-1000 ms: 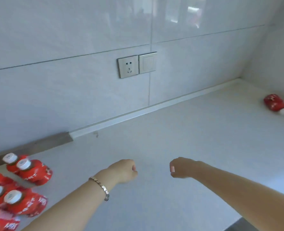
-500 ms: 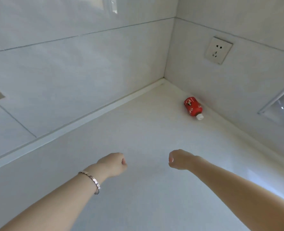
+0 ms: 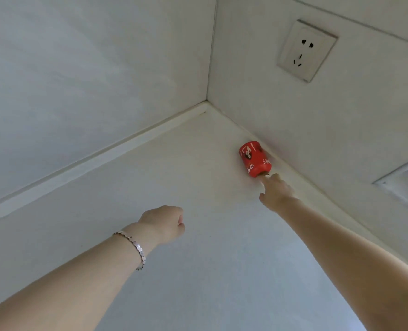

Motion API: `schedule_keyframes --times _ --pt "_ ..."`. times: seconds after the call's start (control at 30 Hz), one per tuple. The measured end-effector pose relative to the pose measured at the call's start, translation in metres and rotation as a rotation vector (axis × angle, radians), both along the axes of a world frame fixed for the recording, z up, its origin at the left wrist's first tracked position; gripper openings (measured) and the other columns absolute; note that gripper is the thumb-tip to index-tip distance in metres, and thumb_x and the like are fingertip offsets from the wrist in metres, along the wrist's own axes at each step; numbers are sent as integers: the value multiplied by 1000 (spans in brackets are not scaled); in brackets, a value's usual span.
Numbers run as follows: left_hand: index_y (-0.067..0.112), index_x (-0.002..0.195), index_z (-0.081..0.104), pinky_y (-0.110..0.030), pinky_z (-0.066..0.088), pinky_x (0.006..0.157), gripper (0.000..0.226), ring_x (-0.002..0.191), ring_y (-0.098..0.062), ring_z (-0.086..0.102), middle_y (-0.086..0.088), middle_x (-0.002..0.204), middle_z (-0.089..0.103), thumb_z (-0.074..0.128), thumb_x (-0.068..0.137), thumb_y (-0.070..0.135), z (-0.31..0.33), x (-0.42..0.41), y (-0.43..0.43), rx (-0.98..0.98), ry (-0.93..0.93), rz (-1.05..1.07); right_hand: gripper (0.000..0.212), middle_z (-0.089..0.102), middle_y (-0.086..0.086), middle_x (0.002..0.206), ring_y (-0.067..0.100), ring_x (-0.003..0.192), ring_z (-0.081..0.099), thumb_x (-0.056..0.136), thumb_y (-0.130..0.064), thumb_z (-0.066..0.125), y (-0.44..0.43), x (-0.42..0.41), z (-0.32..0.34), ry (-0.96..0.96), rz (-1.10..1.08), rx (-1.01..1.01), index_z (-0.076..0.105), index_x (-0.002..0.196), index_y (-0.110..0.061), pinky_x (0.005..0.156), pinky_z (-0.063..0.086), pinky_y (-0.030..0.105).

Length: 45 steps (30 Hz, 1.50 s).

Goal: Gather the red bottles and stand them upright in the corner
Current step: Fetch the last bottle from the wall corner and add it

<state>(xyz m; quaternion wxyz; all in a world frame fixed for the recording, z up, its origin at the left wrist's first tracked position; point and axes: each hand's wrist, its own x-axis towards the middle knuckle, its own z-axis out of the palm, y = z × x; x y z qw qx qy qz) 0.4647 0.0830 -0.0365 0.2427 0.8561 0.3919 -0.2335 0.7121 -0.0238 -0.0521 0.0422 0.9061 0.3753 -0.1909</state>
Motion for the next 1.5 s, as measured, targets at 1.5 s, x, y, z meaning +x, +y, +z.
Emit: schedule_keyframes --times 1.5 --pt "16 111 59 -29 44 88 25 110 -20 59 -1 120 62 47 92 27 75 -738 -251 194 31 1068 44 66 2 113 22 100 66 87 -49 48 -53 -744 121 191 1073 133 50 119 -19 81 50 29"
